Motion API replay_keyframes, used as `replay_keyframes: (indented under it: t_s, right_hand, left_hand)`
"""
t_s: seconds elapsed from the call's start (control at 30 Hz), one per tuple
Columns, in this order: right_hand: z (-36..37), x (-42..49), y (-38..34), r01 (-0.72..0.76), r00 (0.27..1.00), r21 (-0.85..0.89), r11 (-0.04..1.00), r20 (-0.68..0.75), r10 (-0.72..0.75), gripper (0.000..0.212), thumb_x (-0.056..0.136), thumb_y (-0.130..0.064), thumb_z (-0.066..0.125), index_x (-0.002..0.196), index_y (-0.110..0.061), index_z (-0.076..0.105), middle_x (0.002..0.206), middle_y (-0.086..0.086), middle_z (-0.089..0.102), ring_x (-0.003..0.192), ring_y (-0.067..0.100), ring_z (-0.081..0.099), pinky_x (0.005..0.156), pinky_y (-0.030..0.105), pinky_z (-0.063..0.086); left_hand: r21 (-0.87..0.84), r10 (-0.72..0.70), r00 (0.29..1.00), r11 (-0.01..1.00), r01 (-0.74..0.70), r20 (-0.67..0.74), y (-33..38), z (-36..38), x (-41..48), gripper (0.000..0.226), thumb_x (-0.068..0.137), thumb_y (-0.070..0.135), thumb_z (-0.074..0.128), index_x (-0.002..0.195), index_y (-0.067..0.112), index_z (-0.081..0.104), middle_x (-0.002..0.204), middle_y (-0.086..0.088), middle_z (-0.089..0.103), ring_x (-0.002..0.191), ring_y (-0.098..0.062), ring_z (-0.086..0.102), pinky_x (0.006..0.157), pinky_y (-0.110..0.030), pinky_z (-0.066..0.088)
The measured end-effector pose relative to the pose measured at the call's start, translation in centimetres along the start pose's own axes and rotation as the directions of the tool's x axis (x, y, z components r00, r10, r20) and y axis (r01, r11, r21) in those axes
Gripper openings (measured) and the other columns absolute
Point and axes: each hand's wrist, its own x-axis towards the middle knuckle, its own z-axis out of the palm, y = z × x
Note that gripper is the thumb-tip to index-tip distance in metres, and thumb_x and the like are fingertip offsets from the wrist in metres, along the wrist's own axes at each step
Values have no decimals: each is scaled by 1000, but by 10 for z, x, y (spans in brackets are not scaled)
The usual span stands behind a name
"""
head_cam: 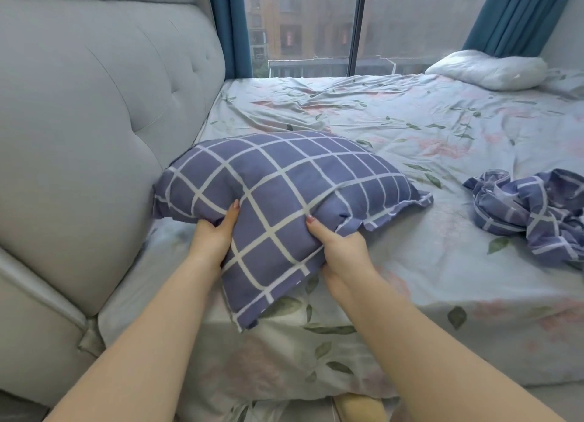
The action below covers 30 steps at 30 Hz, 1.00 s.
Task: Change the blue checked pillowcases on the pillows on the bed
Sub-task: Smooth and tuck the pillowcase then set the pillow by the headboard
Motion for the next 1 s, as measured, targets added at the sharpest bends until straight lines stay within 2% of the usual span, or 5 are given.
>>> replay_keyframes:
  t_s: [0.27,0.5,0.7,0.87,1.0]
  right_hand:
    - [-9,39,-18,-301,944,77,950,-114,309,81,63,-58,84,124,-13,55,117,10,68,98,31,69,68,48,59]
    - [-84,171,27,-141,949,70,988,-274,155,131,9,-62,93,128,-20,58,118,8,68,94,36,69,66,60,57]
    - [-17,71,-36,125,960,129,984,-266,-88,39,83,-9,75,118,-3,60,115,9,68,96,28,68,89,51,55]
    - [-6,47,-42,305,944,230,924,-202,-261,43,88,-9,71,129,-7,58,119,7,70,104,26,69,92,51,54]
    - [-16,29,-18,95,965,185,978,-258,-44,42,90,-20,70,129,-16,57,115,3,71,94,23,71,81,44,59]
  left_hand:
    - [52,-331,941,941,335,-77,-8,-36,-8,122,52,59,90,147,8,32,137,-7,55,110,-32,60,82,-50,56]
    - [174,-418,897,903,392,146,-27,-43,-44,100,69,52,80,142,45,12,128,8,53,102,-28,64,66,-52,59]
    - [-41,-55,993,997,60,105,-22,-33,-12,101,57,45,85,144,25,37,132,2,61,117,-23,61,96,-42,51]
    - [81,318,939,948,-309,-131,-1,-32,28,81,83,39,77,151,25,34,151,3,44,134,-13,46,112,-36,38]
    - [85,123,958,991,-104,-261,-10,-32,53,70,86,55,64,144,22,44,144,-8,51,127,-27,52,109,-45,41]
